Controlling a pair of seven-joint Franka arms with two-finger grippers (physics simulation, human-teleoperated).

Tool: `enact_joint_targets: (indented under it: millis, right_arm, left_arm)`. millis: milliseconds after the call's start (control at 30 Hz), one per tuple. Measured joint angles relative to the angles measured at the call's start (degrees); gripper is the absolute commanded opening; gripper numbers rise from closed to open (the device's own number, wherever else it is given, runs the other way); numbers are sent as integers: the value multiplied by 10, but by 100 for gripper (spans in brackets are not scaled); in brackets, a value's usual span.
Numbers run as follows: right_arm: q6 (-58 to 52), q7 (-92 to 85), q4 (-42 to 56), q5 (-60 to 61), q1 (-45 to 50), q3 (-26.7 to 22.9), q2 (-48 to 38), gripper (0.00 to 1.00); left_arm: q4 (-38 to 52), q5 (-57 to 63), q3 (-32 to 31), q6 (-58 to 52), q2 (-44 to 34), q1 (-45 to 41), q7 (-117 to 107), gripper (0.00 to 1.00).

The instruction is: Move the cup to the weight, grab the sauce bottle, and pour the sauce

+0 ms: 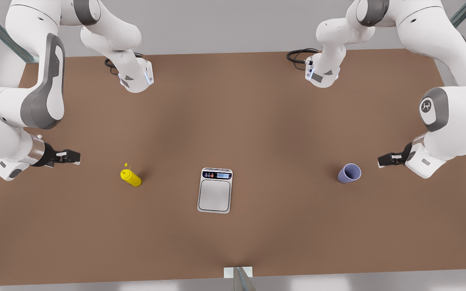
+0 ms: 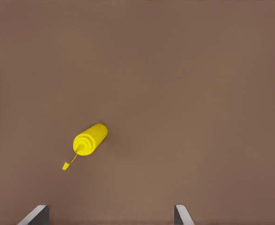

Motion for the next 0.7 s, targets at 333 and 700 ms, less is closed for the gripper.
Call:
enact_joint_targets:
  millis: [333,700]
  right_arm:
    - [5,-6,-1,-1,-1,0,13,100]
    - [7,-6,0,-11,-4,0,25,100]
  left_arm:
    - [-189,2,44,170,-9,1,9,100]
    - [-362,1,46,349,-17,0,12,100]
